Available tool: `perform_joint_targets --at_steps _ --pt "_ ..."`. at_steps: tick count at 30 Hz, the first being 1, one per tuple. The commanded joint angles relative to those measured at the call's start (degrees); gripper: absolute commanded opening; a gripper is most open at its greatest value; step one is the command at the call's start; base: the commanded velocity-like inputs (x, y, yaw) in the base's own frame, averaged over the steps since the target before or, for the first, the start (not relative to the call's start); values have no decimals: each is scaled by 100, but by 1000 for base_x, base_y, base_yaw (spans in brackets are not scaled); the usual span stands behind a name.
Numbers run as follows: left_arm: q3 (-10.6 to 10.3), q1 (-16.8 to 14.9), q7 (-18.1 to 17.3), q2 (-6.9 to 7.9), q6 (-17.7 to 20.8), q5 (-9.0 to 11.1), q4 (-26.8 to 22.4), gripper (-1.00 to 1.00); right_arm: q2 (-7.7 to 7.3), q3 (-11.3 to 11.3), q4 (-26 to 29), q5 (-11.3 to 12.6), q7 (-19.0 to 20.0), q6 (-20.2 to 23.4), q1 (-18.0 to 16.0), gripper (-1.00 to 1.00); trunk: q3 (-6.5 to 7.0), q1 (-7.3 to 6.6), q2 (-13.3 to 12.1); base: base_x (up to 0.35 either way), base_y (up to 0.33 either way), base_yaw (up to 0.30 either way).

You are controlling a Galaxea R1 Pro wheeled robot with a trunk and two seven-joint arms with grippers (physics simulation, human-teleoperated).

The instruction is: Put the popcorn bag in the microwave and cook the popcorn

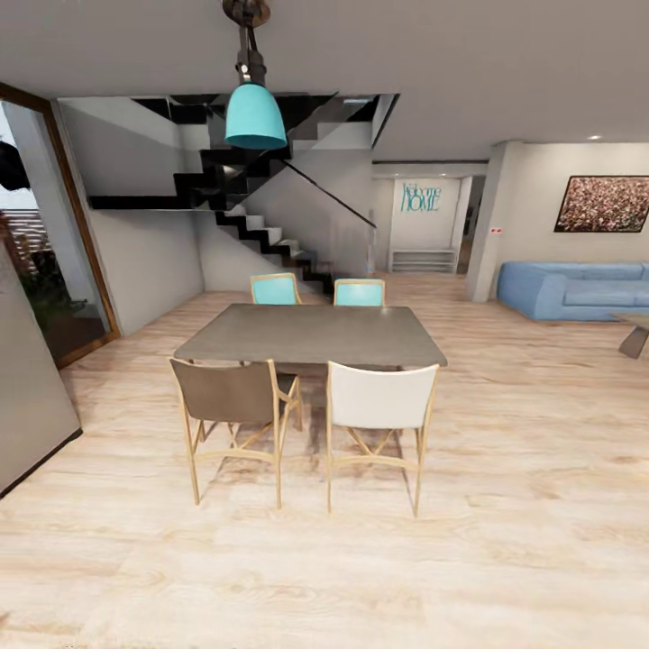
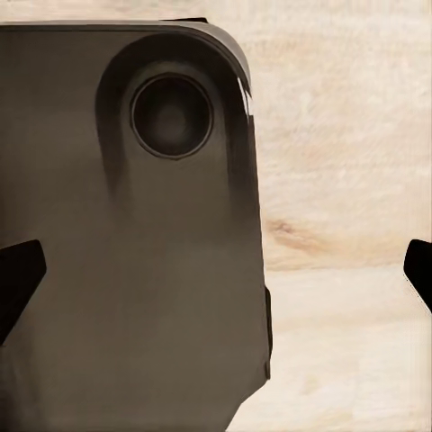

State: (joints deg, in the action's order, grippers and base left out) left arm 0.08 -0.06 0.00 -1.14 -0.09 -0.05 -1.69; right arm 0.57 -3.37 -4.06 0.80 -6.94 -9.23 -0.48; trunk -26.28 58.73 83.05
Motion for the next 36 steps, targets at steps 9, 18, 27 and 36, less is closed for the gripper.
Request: perform_joint_targets --at_steps 9,18,27,36 --pt "1 7 0 -1 -2 1 -7 100 4 -48 -9 8 -1 -48 -5 100 -5 0 3 0 0 266" --pt "1 -3 0 -1 -1 1 -7 100 4 -50 3 8 -1 -45 -5 100 -5 0 3 0 0 266" --pt "3 -1 0 -1 -2 3 -7 100 4 -51 10 8 -1 -46 -5 100 -5 0 3 0 0 265" --pt "1 1 0 -1 -2 4 -7 100 4 -52 10 8 -1 -45 -5 100 -5 0 3 0 0 265"
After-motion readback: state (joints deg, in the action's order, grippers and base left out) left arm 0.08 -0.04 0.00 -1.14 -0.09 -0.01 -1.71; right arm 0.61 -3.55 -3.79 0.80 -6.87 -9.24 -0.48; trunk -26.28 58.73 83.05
